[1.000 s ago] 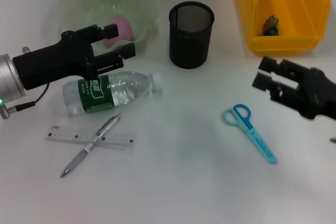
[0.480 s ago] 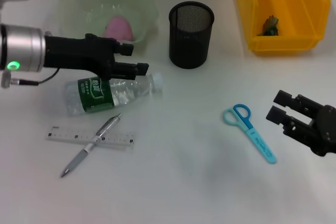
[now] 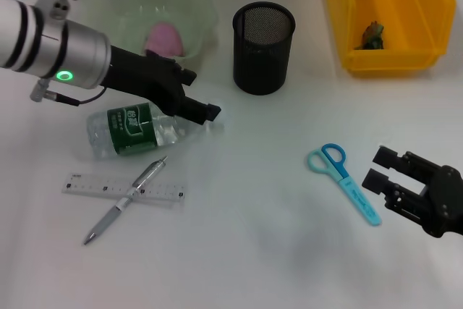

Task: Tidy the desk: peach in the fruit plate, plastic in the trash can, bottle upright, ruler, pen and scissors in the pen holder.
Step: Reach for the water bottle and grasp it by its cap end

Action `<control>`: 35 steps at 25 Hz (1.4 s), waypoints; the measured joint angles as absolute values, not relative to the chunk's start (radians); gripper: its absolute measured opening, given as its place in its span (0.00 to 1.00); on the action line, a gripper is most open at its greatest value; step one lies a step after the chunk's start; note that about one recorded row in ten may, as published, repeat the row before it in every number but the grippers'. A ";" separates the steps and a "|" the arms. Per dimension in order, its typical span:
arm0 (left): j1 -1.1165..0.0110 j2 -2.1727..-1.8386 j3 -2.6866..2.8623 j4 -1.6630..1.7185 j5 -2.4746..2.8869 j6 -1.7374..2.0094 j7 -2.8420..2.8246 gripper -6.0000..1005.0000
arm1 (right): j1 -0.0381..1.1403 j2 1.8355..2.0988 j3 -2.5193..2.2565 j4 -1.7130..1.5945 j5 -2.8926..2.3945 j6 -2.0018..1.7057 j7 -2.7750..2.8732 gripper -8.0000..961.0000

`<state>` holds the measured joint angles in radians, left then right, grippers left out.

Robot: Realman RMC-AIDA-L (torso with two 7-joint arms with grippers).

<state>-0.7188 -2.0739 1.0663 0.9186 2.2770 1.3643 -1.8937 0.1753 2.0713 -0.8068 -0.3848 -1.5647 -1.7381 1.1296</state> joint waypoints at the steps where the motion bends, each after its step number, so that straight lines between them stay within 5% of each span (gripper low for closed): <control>1: -0.721 -2.074 1.087 0.919 2.280 1.356 -1.903 0.80 | 0.173 2.071 -0.808 -0.377 -1.565 -1.736 1.122 0.64; 5: -0.737 -2.072 1.151 0.936 2.285 1.340 -1.930 0.86 | 0.173 2.071 -0.812 -0.368 -1.565 -1.732 1.113 0.64; 35: -0.773 -2.079 1.475 0.922 2.389 1.116 -2.026 0.85 | 0.212 2.076 -0.818 -0.328 -1.565 -1.700 1.111 0.64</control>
<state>-0.7733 -2.0787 1.4752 0.9224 2.3892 1.1157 -2.0261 0.2115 2.0763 -0.8176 -0.3281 -1.5646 -1.7004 1.1105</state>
